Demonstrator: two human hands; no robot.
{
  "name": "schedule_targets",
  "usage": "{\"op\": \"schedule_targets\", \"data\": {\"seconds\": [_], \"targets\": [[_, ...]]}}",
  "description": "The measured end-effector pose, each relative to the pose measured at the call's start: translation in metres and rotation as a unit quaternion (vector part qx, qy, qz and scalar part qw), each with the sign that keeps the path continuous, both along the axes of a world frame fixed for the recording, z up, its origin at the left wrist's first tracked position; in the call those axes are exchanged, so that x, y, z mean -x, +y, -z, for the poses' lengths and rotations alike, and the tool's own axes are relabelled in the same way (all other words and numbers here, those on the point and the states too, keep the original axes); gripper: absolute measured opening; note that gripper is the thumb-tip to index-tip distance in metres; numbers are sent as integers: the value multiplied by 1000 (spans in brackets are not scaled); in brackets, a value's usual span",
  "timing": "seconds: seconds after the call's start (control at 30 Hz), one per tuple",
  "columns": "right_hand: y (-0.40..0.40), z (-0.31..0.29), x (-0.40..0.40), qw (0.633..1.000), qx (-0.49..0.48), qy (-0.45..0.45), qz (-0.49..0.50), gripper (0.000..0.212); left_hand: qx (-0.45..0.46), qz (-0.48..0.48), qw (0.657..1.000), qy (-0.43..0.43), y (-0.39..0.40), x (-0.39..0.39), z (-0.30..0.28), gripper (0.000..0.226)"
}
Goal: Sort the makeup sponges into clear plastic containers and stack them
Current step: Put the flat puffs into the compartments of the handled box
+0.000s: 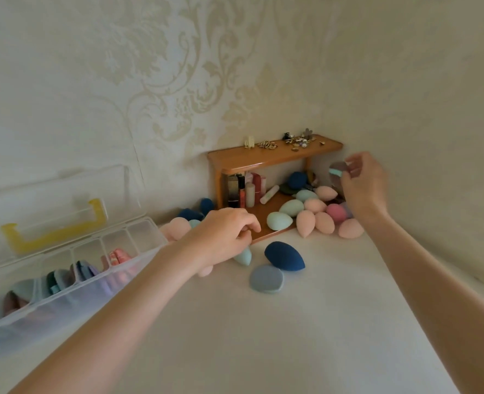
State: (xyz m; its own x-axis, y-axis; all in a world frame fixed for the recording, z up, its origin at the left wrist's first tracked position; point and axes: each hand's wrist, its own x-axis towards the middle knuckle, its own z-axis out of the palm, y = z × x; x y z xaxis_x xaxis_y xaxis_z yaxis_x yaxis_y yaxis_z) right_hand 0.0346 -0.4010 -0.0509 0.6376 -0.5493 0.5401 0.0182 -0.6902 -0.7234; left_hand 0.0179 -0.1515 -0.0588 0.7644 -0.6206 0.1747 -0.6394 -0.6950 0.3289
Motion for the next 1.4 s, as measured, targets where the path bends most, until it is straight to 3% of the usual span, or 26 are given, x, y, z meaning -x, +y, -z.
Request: {"op": "schedule_targets", "data": {"seconds": [0.13, 0.33, 0.43, 0.67, 0.87, 1.17, 1.33, 1.4], "targets": [[77, -14, 16, 991, 7, -46, -126, 26, 40, -56, 998, -6, 37, 4, -1, 27], [205, -6, 33, 943, 22, 34, -332, 29, 76, -143, 986, -42, 129, 18, -3, 25], [246, -1, 34, 920, 32, 85, -382, 29, 70, -179, 981, 1, 167, 24, 1, 24], [286, 21, 26, 898, 227, 110, -360, 13, 14, -154, 988, 19, 187, 26, 8, 28], [292, 25, 15, 862, 353, 171, -321, 25, 7, -149, 989, 10, 188, 23, 9, 29], [283, 26, 19, 864, 302, 145, -377, 30, -5, -170, 986, 5, 178, 21, 4, 25], [284, 20, 23, 828, 403, 143, -364, 37, -20, -194, 981, -18, 167, 21, 0, 23], [275, 10, 23, 851, 341, 125, -379, 40, -2, -197, 980, -39, 159, 20, -3, 25]]}}
